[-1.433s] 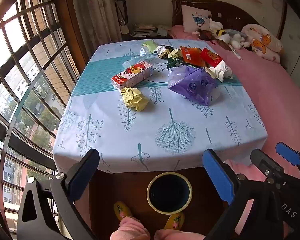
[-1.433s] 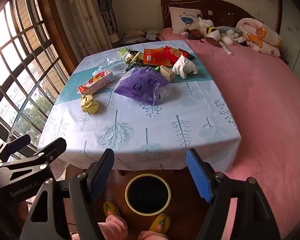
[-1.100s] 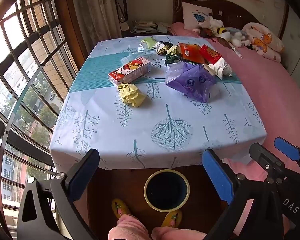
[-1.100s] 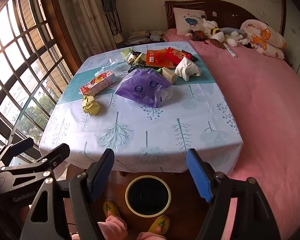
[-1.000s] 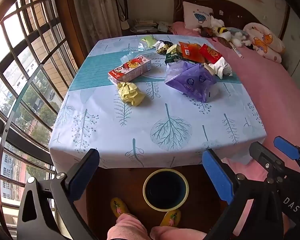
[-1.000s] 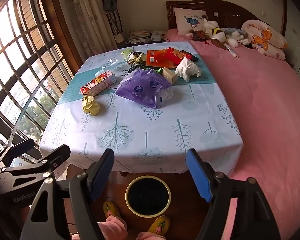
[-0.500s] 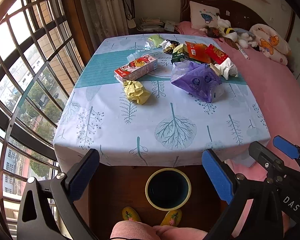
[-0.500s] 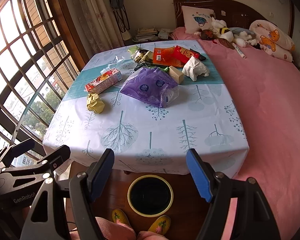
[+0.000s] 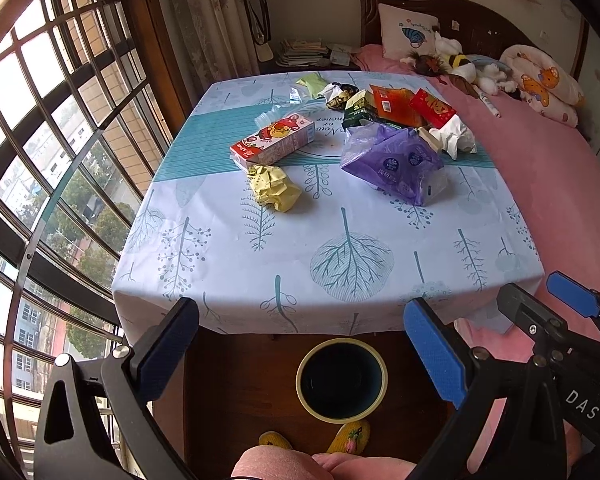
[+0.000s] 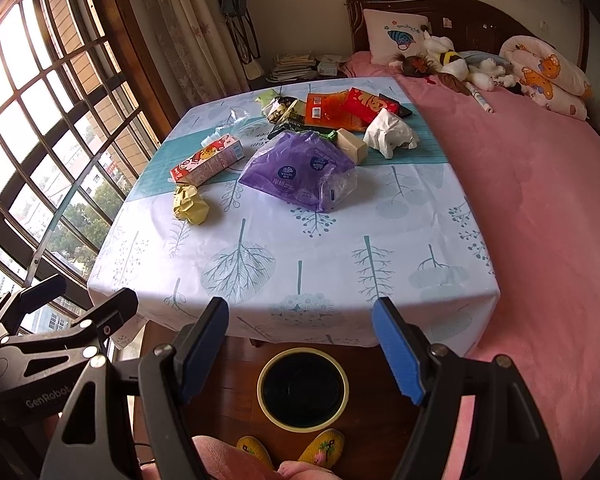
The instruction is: Collect trash
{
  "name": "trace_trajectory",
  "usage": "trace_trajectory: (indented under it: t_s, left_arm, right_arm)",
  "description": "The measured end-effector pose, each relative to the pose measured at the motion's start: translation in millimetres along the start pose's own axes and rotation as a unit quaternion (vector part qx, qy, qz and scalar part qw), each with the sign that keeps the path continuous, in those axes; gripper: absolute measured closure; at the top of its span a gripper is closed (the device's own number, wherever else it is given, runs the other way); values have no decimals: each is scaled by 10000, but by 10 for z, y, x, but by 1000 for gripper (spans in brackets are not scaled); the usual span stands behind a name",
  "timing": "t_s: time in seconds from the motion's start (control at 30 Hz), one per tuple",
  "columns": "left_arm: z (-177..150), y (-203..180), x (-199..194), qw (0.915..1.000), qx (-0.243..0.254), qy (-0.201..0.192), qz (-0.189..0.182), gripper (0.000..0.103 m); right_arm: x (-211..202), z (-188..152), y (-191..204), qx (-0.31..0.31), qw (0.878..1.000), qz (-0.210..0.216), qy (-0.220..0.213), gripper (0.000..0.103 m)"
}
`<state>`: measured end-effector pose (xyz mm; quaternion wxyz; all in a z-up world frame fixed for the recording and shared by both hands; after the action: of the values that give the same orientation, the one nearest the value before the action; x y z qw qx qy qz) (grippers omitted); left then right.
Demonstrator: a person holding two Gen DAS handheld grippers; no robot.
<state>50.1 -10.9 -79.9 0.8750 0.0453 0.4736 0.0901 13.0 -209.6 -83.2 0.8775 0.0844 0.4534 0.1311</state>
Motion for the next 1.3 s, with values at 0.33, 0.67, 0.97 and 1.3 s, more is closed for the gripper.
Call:
trace_trajectory:
  t_s: [0.33, 0.67, 0.97, 1.3]
  left_arm:
    - [42, -75, -48, 9998, 158, -82, 70, 2]
    - [61, -103, -31, 9998, 155, -95, 68, 2]
    - [102, -67, 2, 9999, 126, -73, 62, 2]
    - [184, 58, 214, 9999, 84, 121, -57, 2]
  right_arm:
    - [-24, 2, -101, 122, 9999, 20, -19, 28]
    - [27, 13, -132, 174, 9998, 22, 74, 28]
    - [68, 76, -81, 134, 9999, 57, 93, 28]
    - [213, 168, -8, 155, 9998, 51, 140, 28]
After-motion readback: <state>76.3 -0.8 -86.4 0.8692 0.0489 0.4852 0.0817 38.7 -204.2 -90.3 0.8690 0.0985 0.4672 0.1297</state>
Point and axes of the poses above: each gripper's, at about its wrist camera, not at the fingertips, and x roughly the way its jaws point, y to its left, z to its top, the point moved 10 cm from there along x, roughly the way its jaws point, and after that the axes turned 7 degrees about z, right-handed, at the moved point
